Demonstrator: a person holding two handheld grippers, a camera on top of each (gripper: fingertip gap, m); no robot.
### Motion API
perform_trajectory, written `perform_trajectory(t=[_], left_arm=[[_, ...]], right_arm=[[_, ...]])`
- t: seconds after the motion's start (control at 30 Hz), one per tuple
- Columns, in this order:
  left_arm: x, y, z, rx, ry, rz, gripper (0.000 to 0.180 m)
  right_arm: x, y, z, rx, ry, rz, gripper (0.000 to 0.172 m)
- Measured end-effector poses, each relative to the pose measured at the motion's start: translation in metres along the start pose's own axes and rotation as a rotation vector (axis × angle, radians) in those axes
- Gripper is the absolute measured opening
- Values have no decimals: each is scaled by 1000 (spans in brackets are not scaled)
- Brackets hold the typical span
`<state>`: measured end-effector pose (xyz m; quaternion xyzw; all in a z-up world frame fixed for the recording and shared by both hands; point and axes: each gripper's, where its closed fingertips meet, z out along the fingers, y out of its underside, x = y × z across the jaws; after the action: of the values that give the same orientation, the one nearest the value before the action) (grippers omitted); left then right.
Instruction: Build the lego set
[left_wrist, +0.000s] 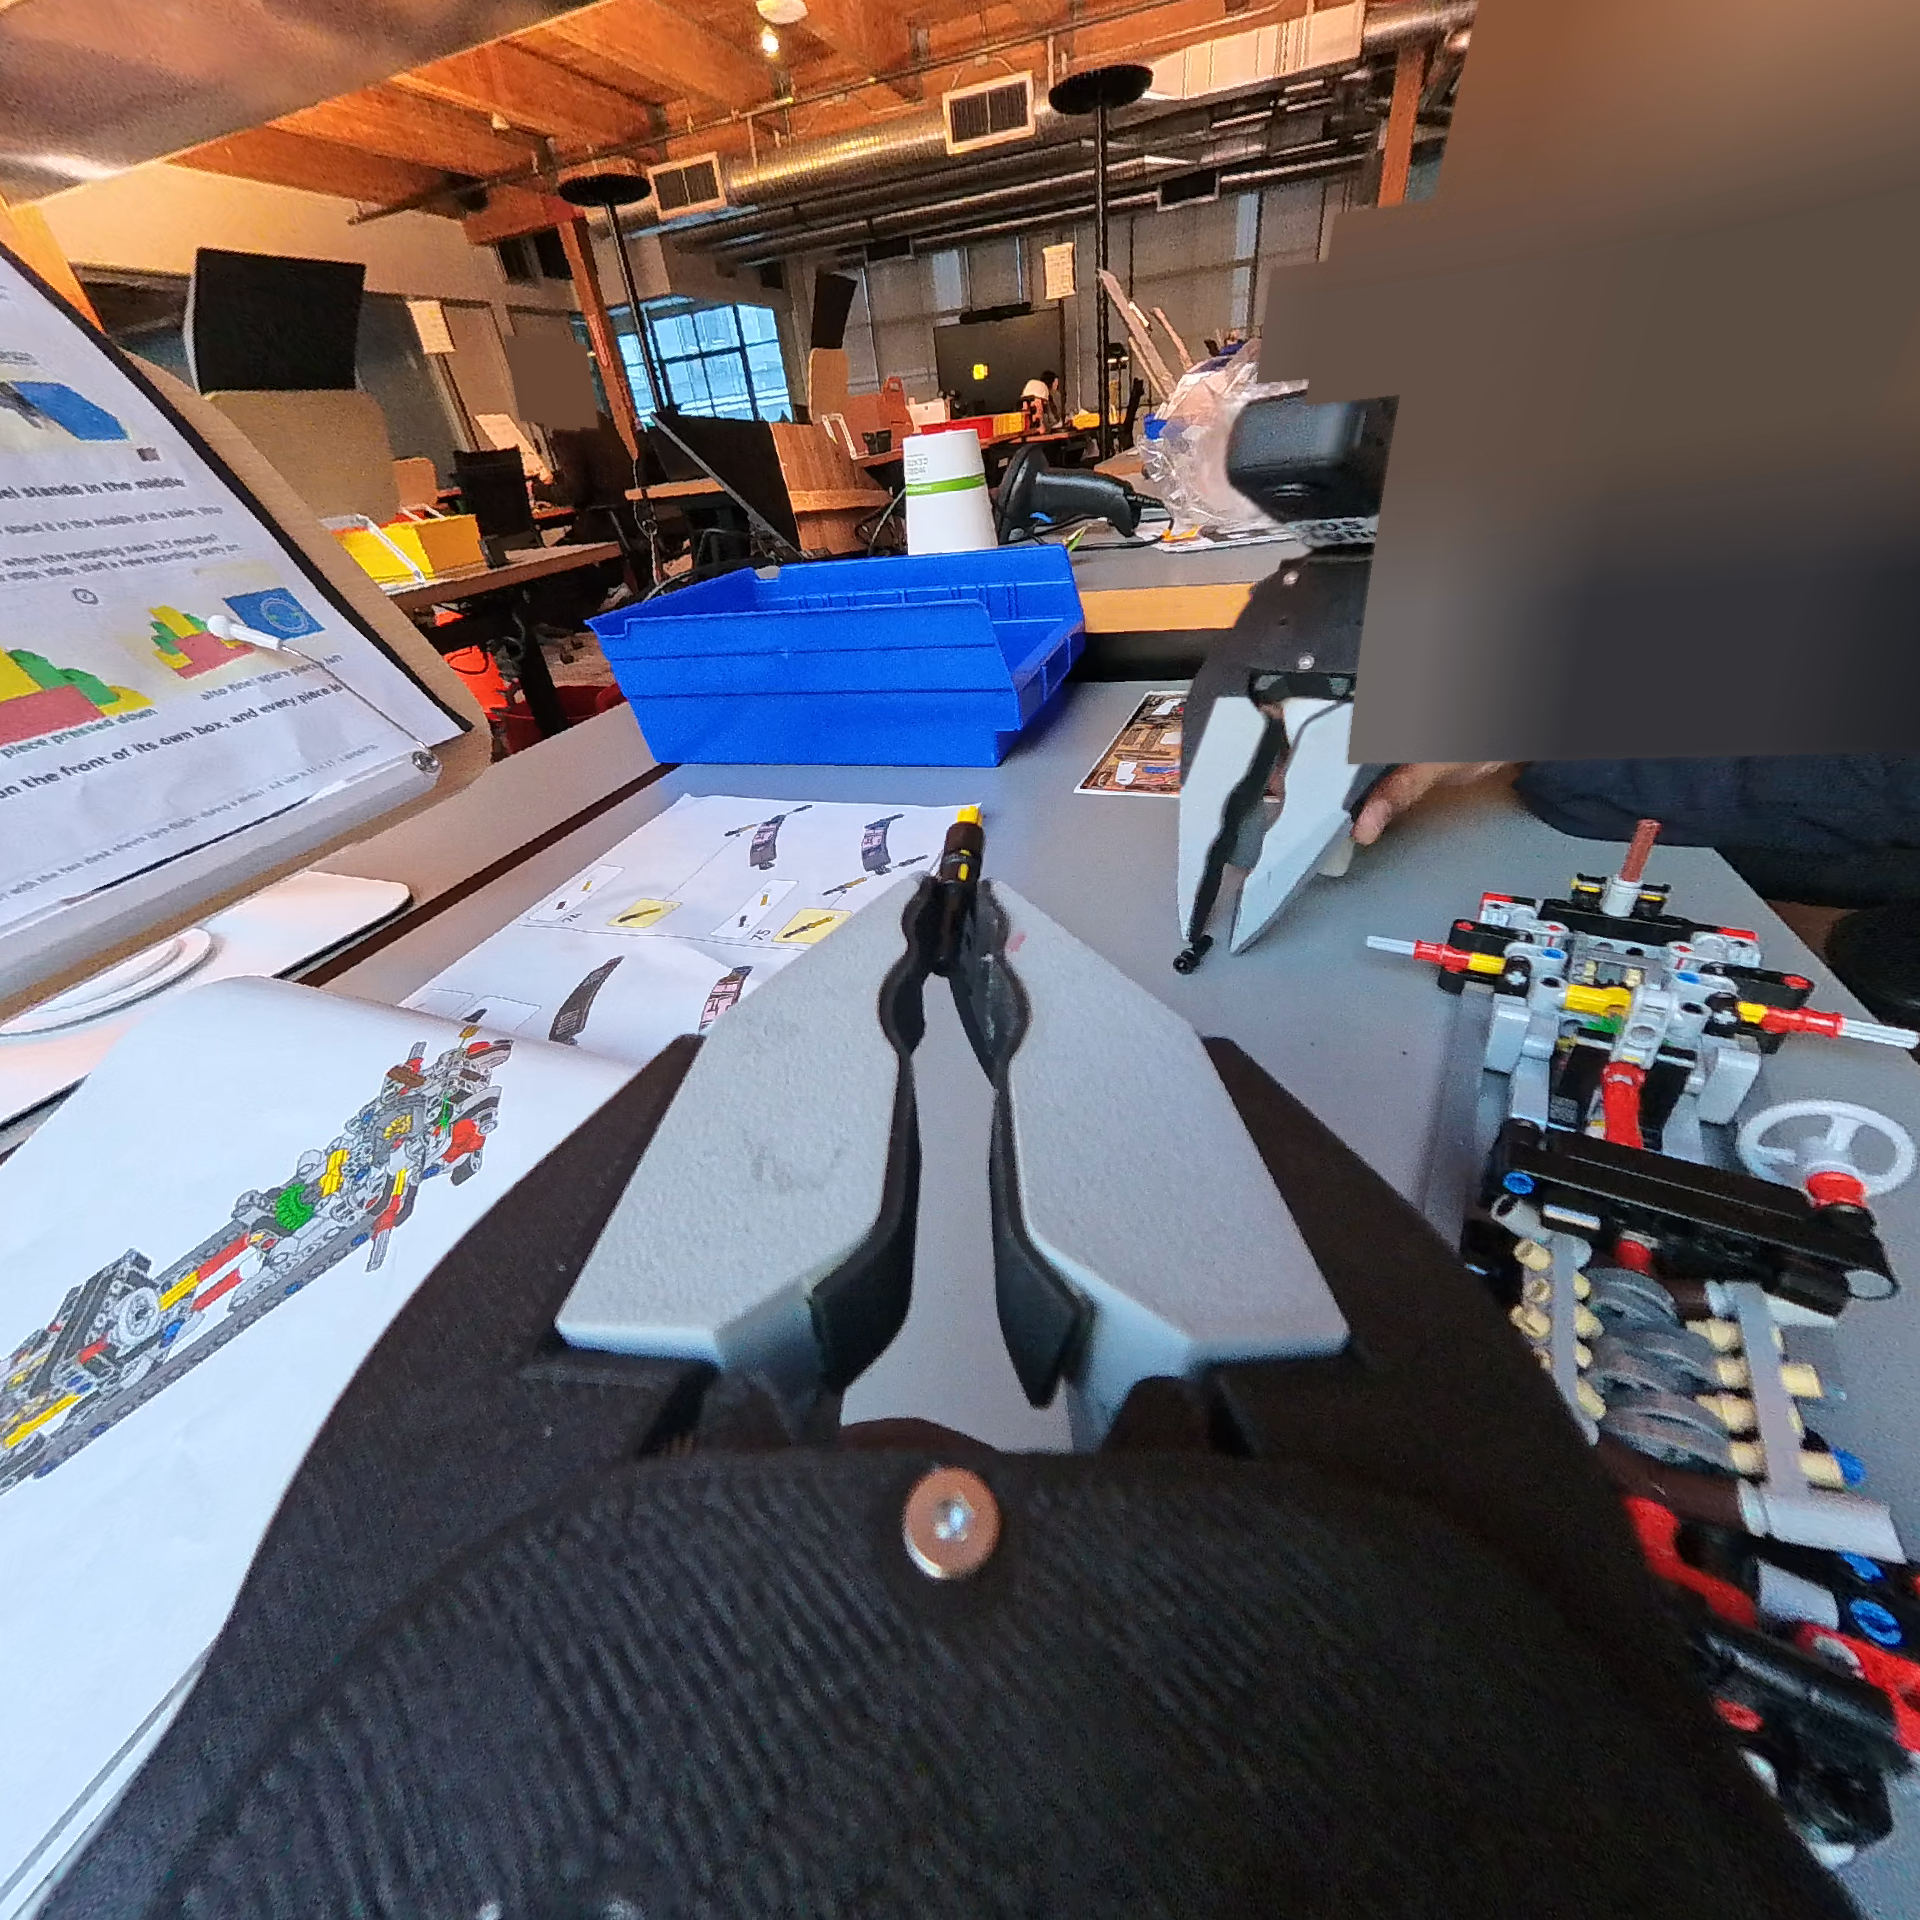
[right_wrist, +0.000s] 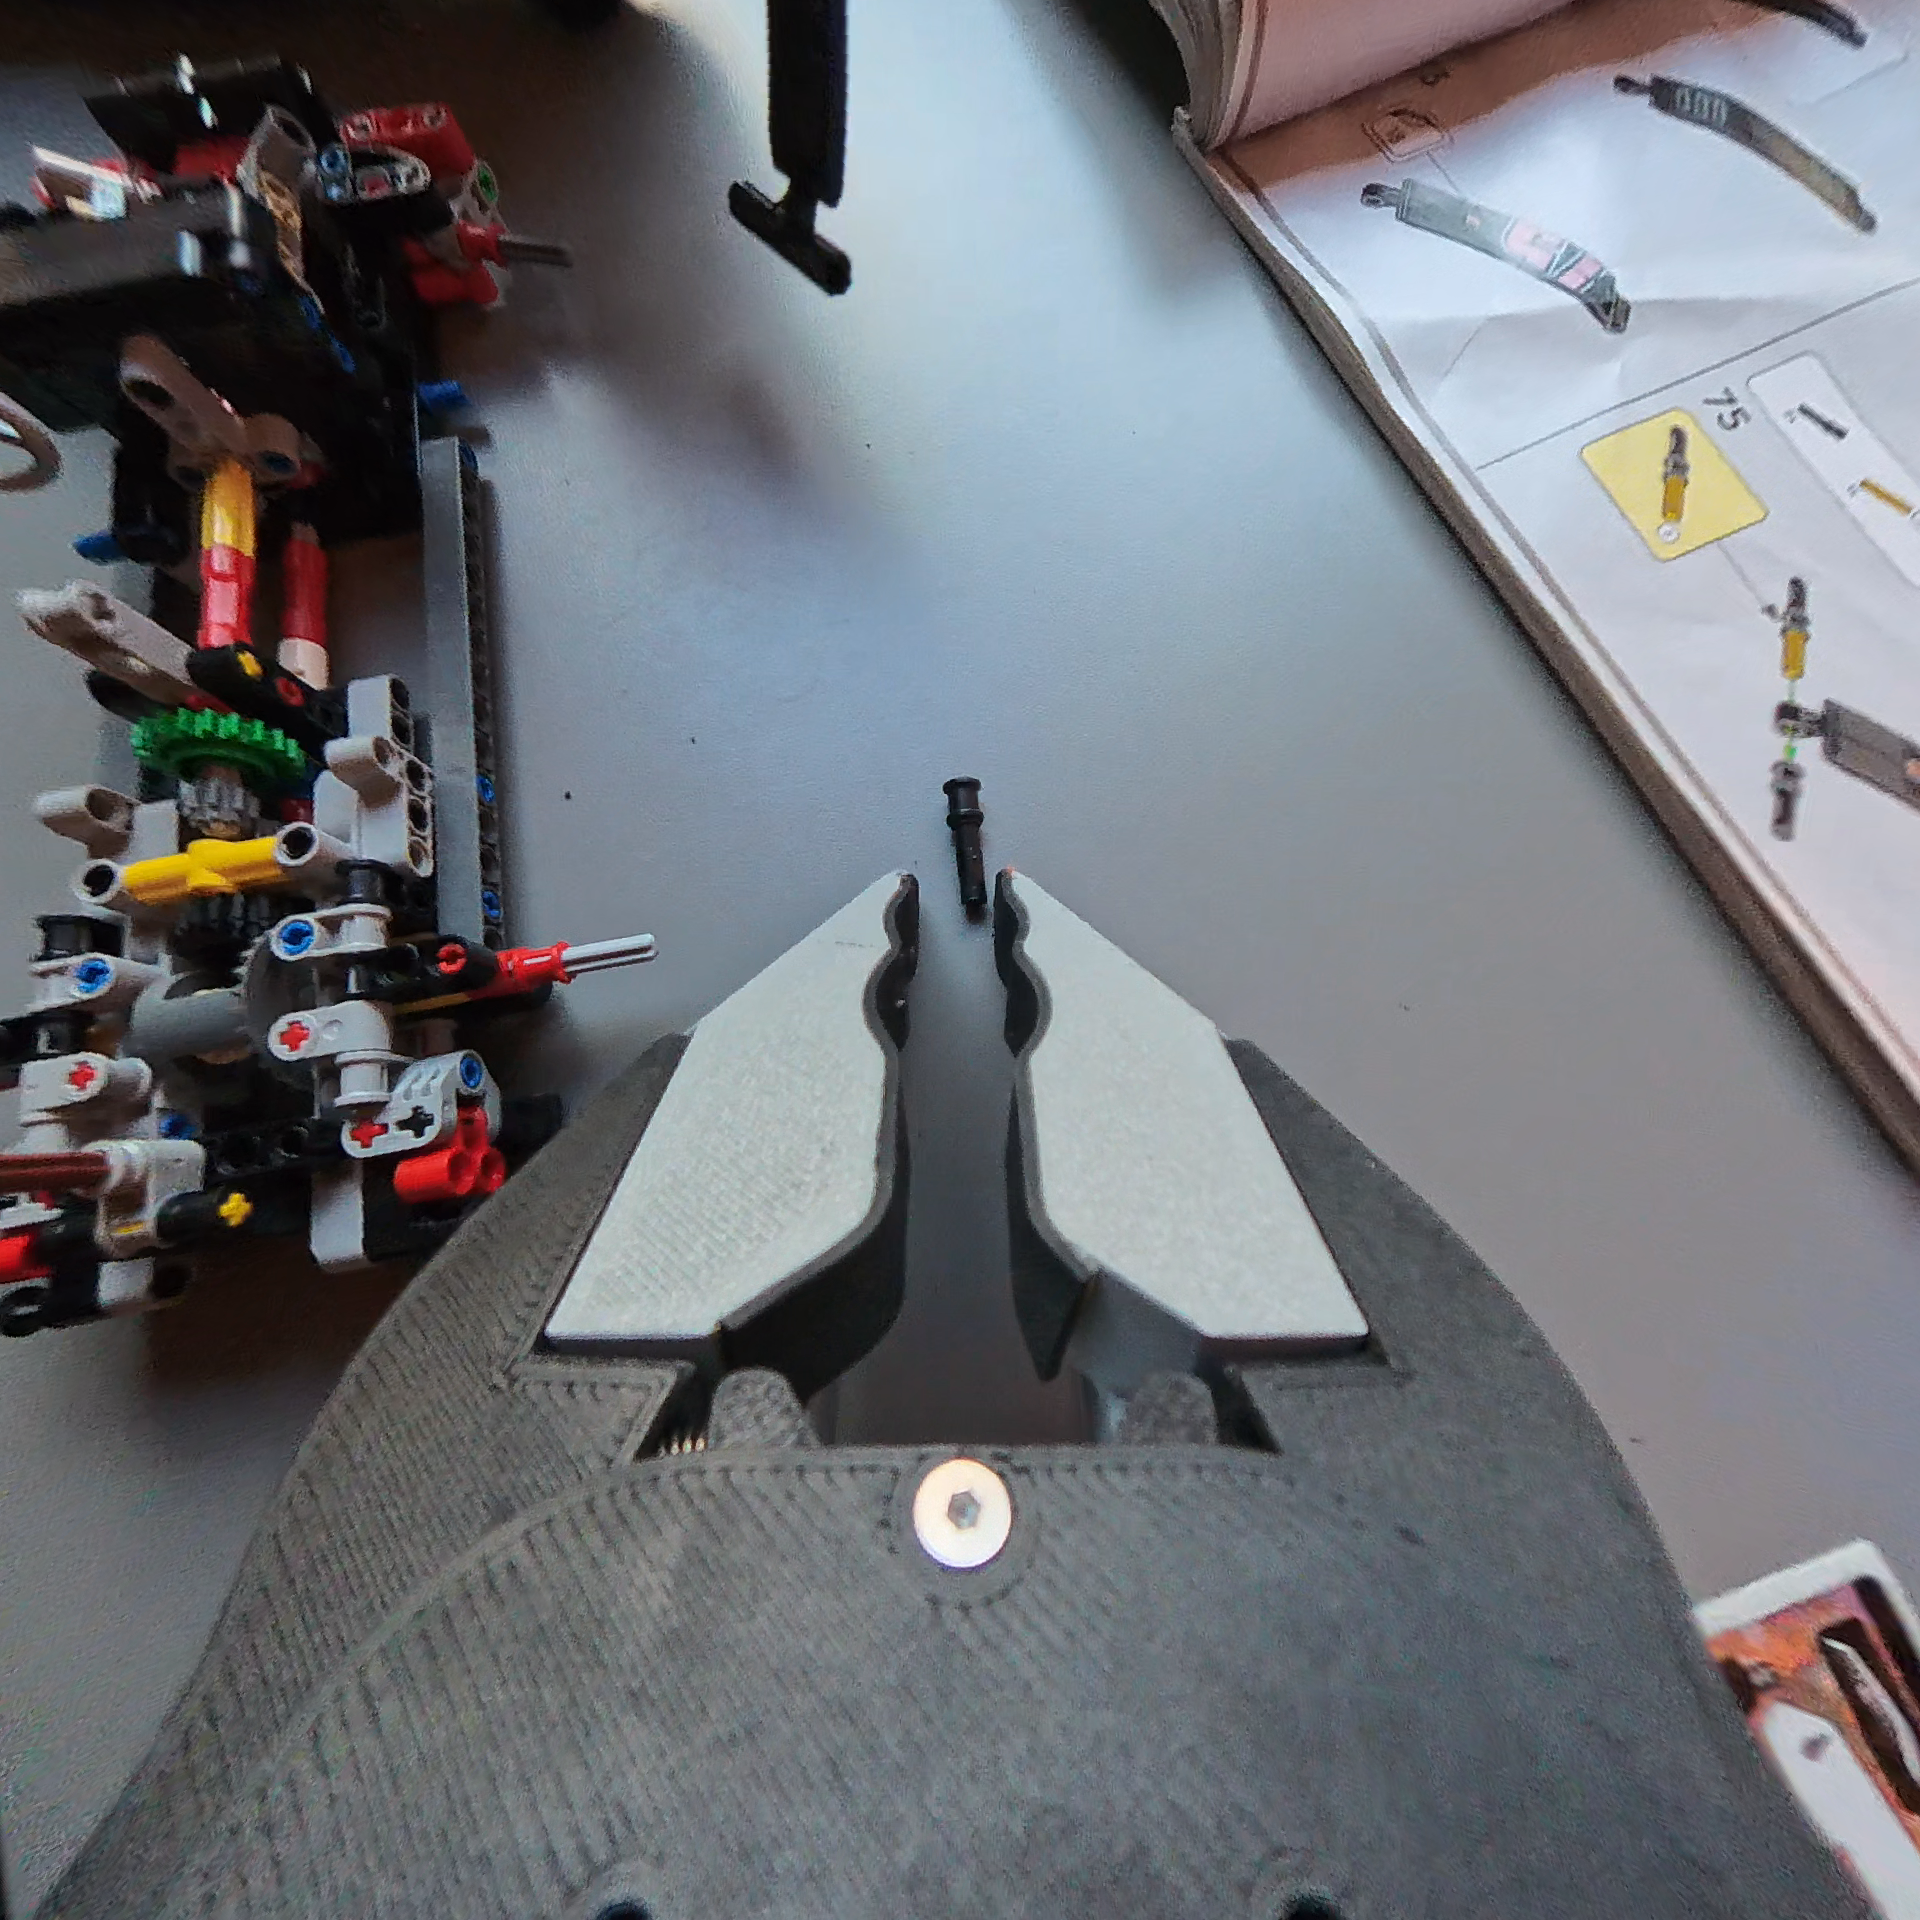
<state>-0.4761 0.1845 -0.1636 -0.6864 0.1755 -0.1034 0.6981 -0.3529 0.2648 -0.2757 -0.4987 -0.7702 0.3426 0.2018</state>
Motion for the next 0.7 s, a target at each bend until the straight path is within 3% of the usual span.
perform_trajectory(t=[0.27, 0.47, 0.7], left_arm=[[3, 1, 2, -12, 6, 18, 4], [2, 9, 5, -79, -9, 59, 4], [5, 12, 4, -123, 6, 108, 4]], right_arm=[[0, 0, 2, -124, 31, -82, 10], [5, -10, 11, -110, 57, -108, 0], [-8, -96, 9, 248, -136, -144, 1]])
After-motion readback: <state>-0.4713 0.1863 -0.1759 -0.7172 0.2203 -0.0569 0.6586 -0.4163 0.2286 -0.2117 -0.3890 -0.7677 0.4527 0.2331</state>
